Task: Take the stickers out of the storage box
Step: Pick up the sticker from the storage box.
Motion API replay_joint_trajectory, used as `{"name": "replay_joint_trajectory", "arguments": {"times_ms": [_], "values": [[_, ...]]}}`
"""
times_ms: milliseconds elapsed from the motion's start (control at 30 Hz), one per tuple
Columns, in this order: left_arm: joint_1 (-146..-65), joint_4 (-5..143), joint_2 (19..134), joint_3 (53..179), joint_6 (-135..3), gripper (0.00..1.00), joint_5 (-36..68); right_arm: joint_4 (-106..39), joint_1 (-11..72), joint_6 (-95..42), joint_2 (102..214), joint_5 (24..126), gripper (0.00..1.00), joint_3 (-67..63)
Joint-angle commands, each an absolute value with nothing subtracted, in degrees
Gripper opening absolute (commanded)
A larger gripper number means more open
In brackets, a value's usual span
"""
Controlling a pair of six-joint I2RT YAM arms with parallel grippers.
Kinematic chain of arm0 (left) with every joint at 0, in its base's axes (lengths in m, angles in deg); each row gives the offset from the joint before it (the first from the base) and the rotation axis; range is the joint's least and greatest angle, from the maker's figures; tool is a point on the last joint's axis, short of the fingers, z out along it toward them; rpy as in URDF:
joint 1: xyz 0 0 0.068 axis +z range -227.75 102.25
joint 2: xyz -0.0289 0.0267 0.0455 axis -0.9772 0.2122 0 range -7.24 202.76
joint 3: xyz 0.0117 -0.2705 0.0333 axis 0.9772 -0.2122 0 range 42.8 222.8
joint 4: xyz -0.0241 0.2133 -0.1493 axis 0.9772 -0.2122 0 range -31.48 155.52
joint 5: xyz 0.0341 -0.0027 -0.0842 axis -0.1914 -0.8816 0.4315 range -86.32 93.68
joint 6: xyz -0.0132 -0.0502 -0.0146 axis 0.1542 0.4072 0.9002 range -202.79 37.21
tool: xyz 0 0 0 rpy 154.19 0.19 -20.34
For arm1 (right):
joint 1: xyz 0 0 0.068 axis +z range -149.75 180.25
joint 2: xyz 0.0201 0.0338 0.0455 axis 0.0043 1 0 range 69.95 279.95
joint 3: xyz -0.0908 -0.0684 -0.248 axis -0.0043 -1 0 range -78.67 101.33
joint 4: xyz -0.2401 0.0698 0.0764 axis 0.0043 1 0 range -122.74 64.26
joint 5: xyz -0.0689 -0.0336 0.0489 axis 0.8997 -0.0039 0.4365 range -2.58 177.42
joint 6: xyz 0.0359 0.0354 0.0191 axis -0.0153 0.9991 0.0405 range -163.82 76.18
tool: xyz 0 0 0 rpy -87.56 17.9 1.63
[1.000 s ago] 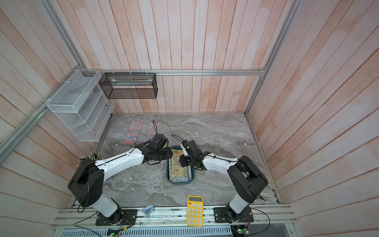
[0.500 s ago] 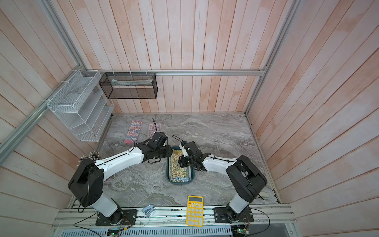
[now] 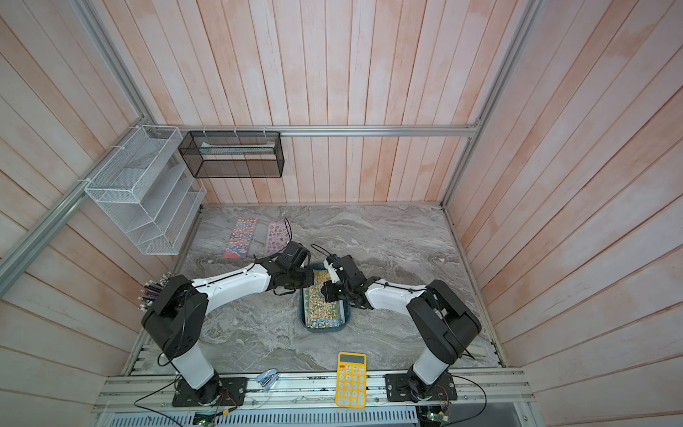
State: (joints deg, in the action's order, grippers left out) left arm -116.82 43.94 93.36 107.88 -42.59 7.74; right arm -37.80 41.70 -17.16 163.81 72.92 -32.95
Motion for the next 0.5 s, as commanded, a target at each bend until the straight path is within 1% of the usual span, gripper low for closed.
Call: {"name": "replay_joint_trajectory", "arguments": {"times_ms": [0, 133, 267, 367, 467], "values": [[-117.45, 44.12, 93.89, 109.67, -43.09, 0.00, 7.99, -37.48, 41.29, -17.19, 163.05, 72.62, 0.12, -34.00], [-117.28, 43.97, 92.68, 109.74, -42.89, 0.00, 8.16, -36.59, 40.79, -17.43, 160.82, 73.34, 0.12, -33.95], [-117.09, 44.70, 90.54, 109.39, -42.46, 0.00, 9.48, -34.70, 39.51, -18.18, 156.45, 73.97, 0.15, -33.33], [-116.14, 46.44, 88.50, 108.23, -41.50, 0.00, 12.02, -33.22, 38.47, -18.75, 151.90, 74.32, 0.17, -33.14], [-114.65, 48.29, 86.31, 106.74, -40.46, 0.00, 14.48, -32.11, 37.32, -19.03, 147.28, 74.59, 0.23, -33.47]]}}
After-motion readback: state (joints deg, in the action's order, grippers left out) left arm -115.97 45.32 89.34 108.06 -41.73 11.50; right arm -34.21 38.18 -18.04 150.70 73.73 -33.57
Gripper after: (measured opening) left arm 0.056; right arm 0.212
